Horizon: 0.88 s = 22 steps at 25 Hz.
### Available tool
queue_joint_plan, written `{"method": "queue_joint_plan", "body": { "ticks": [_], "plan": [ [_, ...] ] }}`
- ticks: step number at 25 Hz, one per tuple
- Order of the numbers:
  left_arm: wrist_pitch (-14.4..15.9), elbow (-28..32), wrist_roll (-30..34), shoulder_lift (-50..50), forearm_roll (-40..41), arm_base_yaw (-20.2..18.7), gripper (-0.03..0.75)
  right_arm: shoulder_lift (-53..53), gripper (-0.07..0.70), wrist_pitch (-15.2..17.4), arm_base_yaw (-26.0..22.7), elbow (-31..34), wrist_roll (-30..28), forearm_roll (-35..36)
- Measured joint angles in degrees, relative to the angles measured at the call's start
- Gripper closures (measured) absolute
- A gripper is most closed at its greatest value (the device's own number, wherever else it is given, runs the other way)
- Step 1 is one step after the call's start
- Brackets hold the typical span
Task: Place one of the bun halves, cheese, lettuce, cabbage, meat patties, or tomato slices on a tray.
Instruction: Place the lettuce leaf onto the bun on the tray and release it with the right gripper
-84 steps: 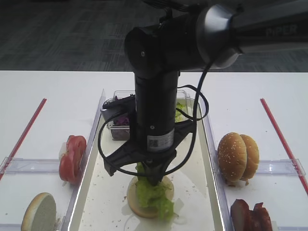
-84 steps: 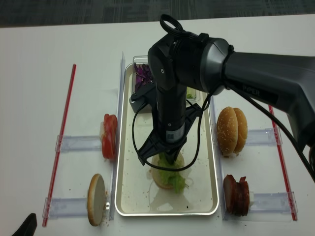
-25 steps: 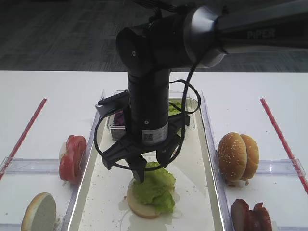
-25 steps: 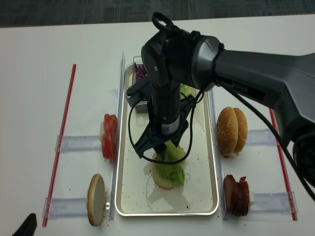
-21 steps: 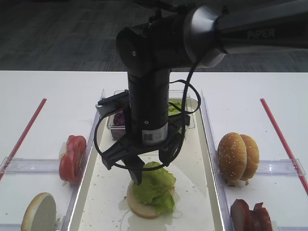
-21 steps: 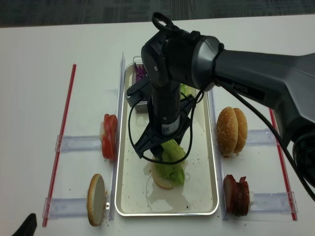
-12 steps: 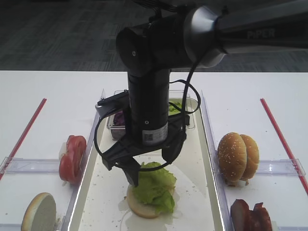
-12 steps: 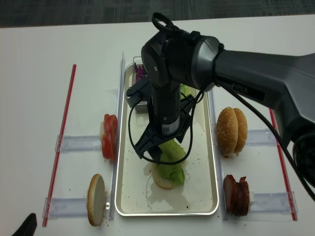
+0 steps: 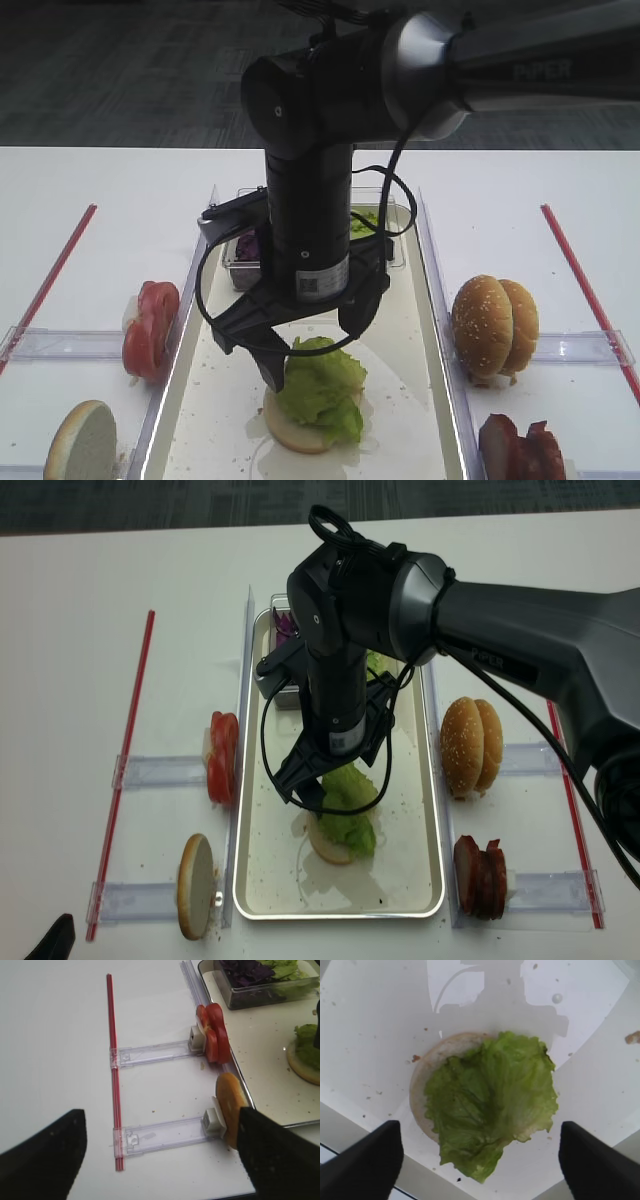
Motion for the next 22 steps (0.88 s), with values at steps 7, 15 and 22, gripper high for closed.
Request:
{"method": "queue_joint_plan", "body": {
  "ticks": [7,15,22],
  "plan": [
    [0.0,0.0,0.0,0.0,0.0,0.0,0.151,0.0,-0.015,0.1,0.0,-0.8,0.0,-2.4],
    [0.0,0.0,0.0,0.0,0.0,0.0,0.151,0.0,-0.015,0.4,0.0,-8.9,1.0,-5.5],
    [0.0,0.0,0.0,0.0,0.0,0.0,0.151,0.0,-0.015,0.7,0.0,-11.6,1.8,-9.3]
  ]
}}
